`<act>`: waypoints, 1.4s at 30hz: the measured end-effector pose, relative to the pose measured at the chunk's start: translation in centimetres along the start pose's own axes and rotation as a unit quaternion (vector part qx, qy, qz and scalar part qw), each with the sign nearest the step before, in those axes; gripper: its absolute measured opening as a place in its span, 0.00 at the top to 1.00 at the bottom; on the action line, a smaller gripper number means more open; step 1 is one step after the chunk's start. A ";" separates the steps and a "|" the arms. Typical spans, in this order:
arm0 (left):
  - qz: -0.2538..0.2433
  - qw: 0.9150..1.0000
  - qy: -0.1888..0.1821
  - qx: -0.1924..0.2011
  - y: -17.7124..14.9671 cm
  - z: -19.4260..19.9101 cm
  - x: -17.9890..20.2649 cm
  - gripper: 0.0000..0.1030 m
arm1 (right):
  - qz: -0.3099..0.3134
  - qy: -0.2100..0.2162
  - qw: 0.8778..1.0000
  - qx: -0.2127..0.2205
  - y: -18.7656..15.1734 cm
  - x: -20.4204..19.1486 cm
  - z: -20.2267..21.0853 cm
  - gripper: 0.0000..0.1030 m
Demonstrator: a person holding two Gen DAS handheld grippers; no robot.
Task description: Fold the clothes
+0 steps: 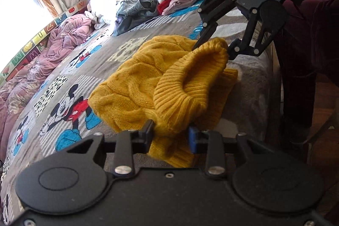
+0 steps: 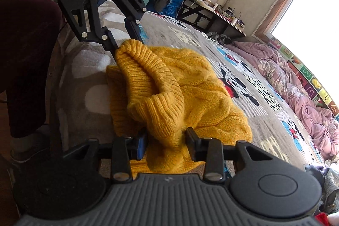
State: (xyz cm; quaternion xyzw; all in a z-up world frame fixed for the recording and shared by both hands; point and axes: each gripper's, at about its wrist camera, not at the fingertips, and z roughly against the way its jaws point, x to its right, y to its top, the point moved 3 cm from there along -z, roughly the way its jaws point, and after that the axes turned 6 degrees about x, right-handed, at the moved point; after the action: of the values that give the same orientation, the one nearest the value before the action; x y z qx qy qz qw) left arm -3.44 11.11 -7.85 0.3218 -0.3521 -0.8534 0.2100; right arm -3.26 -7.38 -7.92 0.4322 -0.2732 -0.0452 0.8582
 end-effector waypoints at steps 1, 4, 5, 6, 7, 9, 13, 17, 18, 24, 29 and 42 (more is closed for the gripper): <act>0.000 1.000 0.001 0.000 0.0 0.0 0.3 0.70 | -0.003 0.000 1.000 0.000 -0.1 -0.1 0.0 0.62; 0.006 1.000 0.003 -0.007 -0.4 -0.3 1.0 0.69 | -0.010 0.000 1.000 -0.003 -0.4 -0.3 0.1 0.59; 0.014 1.000 0.001 -0.009 -0.6 -0.4 1.0 0.62 | -0.010 0.006 1.000 -0.007 -0.5 -0.6 0.0 0.48; 0.026 1.000 -0.006 -0.009 -0.6 -0.4 0.9 0.56 | -0.006 0.010 1.000 -0.009 -0.5 -0.9 0.2 0.44; 0.039 0.999 -0.012 -0.007 -0.4 0.0 0.6 0.51 | 0.002 0.012 1.000 -0.010 -0.5 -1.3 0.4 0.43; 0.065 0.998 -0.017 0.012 0.5 1.8 -0.1 0.51 | 0.001 0.018 1.000 -0.009 -0.2 -1.5 1.4 0.43; 0.138 0.987 0.007 0.078 2.3 5.0 -3.3 0.49 | -0.071 0.034 0.997 0.020 0.9 0.2 4.9 0.43; 0.227 0.964 0.081 0.114 4.4 3.9 -7.1 0.49 | -0.188 -0.019 0.980 0.068 2.0 4.9 5.5 0.43; 0.235 0.960 0.103 0.111 5.0 2.9 -7.6 0.49 | -0.213 -0.037 0.973 0.076 2.2 6.0 5.2 0.43; 0.279 0.949 0.133 0.067 5.2 -3.8 -8.2 0.49 | -0.315 -0.104 0.939 0.089 2.0 9.8 0.4 0.43; 0.256 0.958 0.131 -0.008 0.7 -8.0 -1.6 0.36 | -0.231 -0.075 0.970 -0.024 -1.7 5.3 -5.7 0.36; 0.235 0.960 0.152 0.030 4.9 -2.7 -3.6 0.37 | -0.273 -0.112 0.953 0.068 0.1 7.4 0.0 0.43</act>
State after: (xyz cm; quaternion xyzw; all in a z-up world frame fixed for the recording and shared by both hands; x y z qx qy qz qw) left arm 1.63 8.74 -4.29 0.3625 -0.4069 -0.7100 0.4460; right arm 3.03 -9.64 -4.68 0.5399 -0.2417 -0.3068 0.7456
